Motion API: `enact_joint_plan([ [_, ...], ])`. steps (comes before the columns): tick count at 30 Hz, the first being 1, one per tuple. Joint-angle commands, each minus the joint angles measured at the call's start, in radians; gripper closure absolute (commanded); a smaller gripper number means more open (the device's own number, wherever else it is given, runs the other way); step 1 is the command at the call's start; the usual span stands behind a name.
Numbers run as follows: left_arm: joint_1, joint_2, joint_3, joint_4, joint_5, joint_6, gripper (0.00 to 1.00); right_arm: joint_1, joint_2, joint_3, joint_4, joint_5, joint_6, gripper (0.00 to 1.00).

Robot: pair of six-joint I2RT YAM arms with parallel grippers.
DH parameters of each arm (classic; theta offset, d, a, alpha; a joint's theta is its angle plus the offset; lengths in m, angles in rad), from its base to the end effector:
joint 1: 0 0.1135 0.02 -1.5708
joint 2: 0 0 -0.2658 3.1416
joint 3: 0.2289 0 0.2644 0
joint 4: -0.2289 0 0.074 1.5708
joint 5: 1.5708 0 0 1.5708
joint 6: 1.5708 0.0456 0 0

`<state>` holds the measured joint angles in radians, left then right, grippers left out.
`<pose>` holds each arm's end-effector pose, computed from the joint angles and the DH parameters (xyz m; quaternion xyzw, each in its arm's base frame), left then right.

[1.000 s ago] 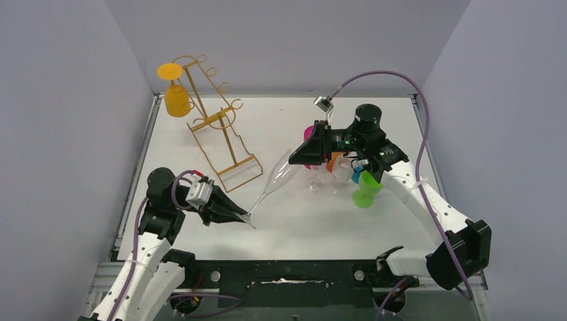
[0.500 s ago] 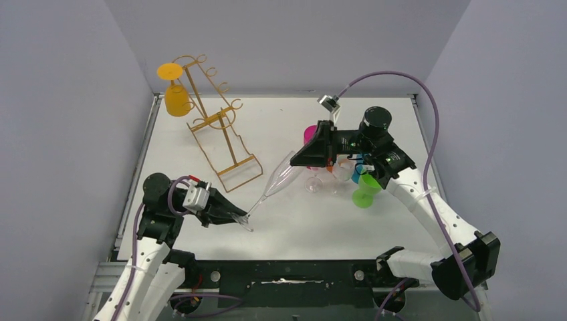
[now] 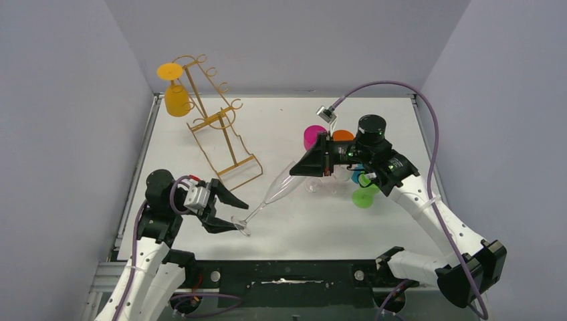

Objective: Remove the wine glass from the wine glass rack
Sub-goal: Place the wine glass at the center of the board.

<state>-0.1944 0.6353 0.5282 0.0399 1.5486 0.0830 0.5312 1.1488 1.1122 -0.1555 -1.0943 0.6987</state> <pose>0.1318 -0.0724 0.2983 0.5451 0.4512 -0.5371 0.4591 0.2069 0.1686 0.3884 -0.2746 0.6844 0.6413 0.2121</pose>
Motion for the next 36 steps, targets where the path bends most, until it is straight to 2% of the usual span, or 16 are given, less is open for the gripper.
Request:
enact_joint_plan([
  [1, 0.001, -0.016, 0.057, -0.054, -0.006, 0.053, 0.45, 0.010, -0.024, 0.003, -0.033, 0.093, -0.079, 1.00],
  [8, 0.000, -0.038, 0.064, -0.153, -0.044, 0.100, 0.42, 0.010, -0.046, 0.023, -0.070, 0.184, -0.099, 1.00],
  [17, -0.016, -0.061, 0.159, -0.547, -0.131, 0.423, 0.40, -0.007, -0.078, 0.031, -0.111, 0.288, -0.112, 1.00],
  [26, -0.027, -0.075, 0.193, -0.601, -0.165, 0.472, 0.39, 0.028, -0.077, 0.046, -0.186, 0.412, -0.137, 1.00],
  [31, -0.029, -0.079, 0.198, -0.567, -0.277, 0.433, 0.37, 0.149, -0.071, 0.085, -0.284, 0.650, -0.177, 1.00],
  [36, -0.031, -0.092, 0.174, -0.378, -0.509, 0.145, 0.26, 0.372, -0.026, 0.167, -0.435, 1.060, -0.207, 1.00],
])
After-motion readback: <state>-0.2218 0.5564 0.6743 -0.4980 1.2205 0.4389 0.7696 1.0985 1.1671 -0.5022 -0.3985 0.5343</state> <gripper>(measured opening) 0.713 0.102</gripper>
